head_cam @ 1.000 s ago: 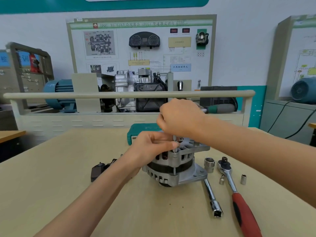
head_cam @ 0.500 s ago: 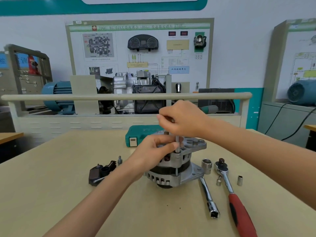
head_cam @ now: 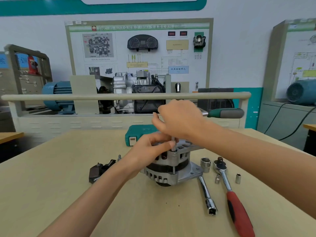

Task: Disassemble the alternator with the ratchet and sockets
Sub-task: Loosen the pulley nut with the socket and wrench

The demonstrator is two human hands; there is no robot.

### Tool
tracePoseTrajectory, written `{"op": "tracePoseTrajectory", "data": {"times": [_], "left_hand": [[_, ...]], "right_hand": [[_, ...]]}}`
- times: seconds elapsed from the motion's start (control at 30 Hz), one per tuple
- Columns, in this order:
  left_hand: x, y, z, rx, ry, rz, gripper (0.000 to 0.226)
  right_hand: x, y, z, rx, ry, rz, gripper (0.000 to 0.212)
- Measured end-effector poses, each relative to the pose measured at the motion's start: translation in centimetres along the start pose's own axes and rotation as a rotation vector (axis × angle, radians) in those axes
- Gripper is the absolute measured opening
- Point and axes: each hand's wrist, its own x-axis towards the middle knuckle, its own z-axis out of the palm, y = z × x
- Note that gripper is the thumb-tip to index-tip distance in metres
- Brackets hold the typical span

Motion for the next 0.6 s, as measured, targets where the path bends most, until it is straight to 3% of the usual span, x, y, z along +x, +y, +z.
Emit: {"op": "tracePoseTrajectory", "data": {"times": [0.1, 0.2, 0.3, 0.4, 0.6], "left_hand": [[0.0, 0.2, -0.2, -0.010, -0.036, 0.004, 0.020], [0.4, 0.2, -0.3, -0.042, 0.067, -0.016, 0.018], [0.8, 0.3, 0.3, -0.034, 0.162, -0.022, 0.014], [1.2, 0.2, 1.0, 0.087, 0.223, -0.017, 0.015], [0.6, 0.0, 0.2, 0.004, -0.001, 0.040, 0.013]], "right_hand": [[-0.3, 0.3, -0.2, 0.137, 0.017, -0.057, 0.036], [-0.3, 0.4, -0.4, 0.187, -0.050, -0.026, 0.036], [0.2, -0.5, -0.3, 0.031, -0.159, 0.180, 0.036], [0.9, -1.6, -0.3, -0.094, -0.173, 0.187, 0.034], [0.2, 0.1, -0.2, 0.006, -0.052, 0.027, 0.045]]}}
